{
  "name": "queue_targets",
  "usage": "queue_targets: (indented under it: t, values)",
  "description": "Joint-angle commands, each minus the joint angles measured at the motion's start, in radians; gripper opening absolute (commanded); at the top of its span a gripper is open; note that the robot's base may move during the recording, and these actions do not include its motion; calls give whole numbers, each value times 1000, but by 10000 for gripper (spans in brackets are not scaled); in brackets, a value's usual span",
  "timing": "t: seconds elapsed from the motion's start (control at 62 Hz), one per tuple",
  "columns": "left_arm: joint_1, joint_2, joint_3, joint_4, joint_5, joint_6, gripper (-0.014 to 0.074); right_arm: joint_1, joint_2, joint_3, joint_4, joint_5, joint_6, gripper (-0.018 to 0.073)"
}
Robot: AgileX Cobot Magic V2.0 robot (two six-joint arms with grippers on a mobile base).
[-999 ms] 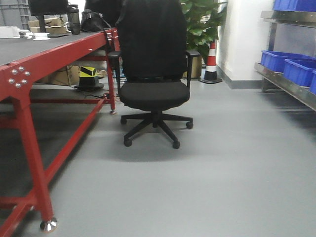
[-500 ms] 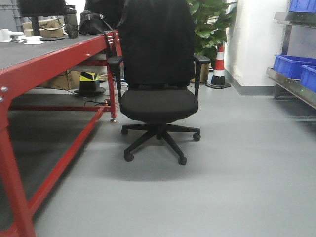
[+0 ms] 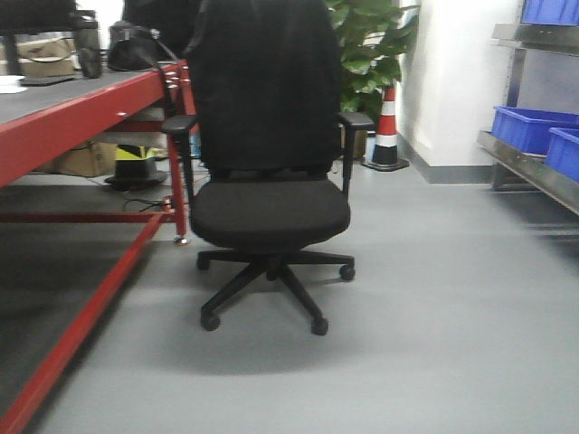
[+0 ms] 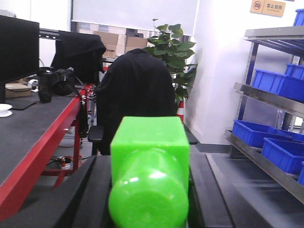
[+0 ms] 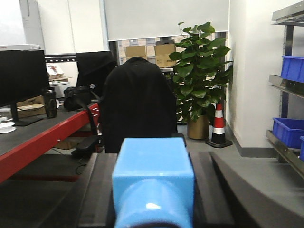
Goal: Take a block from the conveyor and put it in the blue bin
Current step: 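Drive the base toward the shelf rack of blue bins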
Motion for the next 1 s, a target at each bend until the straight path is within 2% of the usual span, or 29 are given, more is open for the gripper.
queue_targets:
  t: [0.0, 0.983]
  values:
    - [3, -3, -3, -3, -24, 0, -111, 1, -1, 2, -1, -24, -7, -162]
    - [3, -3, -3, -3, -24, 0, -111, 1, -1, 2, -1, -24, -7, -162]
